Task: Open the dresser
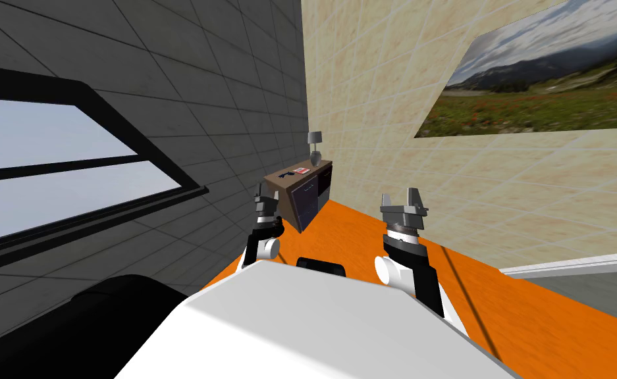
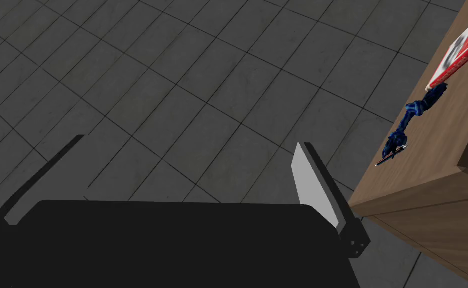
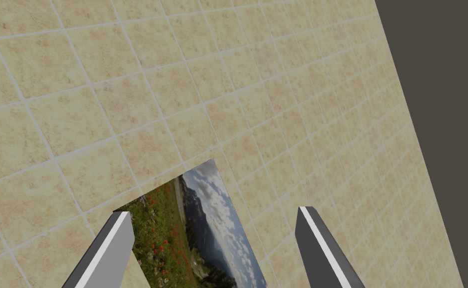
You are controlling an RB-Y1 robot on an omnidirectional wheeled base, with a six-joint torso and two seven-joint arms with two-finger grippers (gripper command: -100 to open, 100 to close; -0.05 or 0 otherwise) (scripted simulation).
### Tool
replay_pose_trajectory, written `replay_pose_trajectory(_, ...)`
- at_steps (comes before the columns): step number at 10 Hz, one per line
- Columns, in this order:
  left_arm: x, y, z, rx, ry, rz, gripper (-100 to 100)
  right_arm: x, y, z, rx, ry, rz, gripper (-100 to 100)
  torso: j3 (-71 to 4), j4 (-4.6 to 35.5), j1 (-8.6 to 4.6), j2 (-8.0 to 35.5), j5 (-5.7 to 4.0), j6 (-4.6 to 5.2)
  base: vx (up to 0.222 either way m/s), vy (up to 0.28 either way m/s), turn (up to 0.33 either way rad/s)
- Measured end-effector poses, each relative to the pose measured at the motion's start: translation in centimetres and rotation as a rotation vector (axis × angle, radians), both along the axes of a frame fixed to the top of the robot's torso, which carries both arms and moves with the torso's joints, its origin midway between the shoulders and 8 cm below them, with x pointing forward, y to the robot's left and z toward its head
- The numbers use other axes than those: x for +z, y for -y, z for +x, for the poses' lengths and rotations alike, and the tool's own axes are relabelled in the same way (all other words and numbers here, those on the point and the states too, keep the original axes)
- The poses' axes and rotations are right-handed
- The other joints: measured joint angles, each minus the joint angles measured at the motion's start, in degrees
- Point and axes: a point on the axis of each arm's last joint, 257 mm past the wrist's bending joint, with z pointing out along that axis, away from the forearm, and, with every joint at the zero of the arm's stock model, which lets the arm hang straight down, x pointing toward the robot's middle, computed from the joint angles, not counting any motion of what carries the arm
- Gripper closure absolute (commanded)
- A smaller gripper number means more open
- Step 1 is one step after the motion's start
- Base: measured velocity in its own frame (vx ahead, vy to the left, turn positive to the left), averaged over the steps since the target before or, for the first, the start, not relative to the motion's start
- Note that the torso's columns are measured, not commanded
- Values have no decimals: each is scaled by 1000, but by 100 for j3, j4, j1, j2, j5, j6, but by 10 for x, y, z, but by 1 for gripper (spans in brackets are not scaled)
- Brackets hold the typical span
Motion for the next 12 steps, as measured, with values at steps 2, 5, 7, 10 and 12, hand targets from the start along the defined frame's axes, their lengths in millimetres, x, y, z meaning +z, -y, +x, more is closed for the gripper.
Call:
replay_pose_trajectory(2, 0, 0, 0, 0, 0, 0, 0, 0, 0, 0, 0, 0, 0, 0, -1200, 600, 0, 597, 0, 0, 0, 0, 0)
replay_pose_trajectory(5, 0, 0, 0, 0, 0, 0, 0, 0, 0, 0, 0, 0, 0, 0, -3692, 1846, 0, 1845, 0, 0, 0, 0, 0)
replay_pose_trajectory(7, 0, 0, 0, 0, 0, 0, 0, 0, 0, 0, 0, 0, 0, 0, -5381, 2691, 0, 2692, 0, 0, 0, 0, 0)
replay_pose_trajectory(10, 0, 0, 0, 0, 0, 0, -100, 0, 0, 0, 0, 0, 0, 0, -7919, 3960, 0, 3962, 0, 0, 11, -6, 11)
replay_pose_trajectory(12, -4, 1, 2, -15, -15, 34, -100, 0, 0, 0, 0, 0, 0, 0, -8434, 4201, -7, 4194, -2, 0, 73, -35, 51)
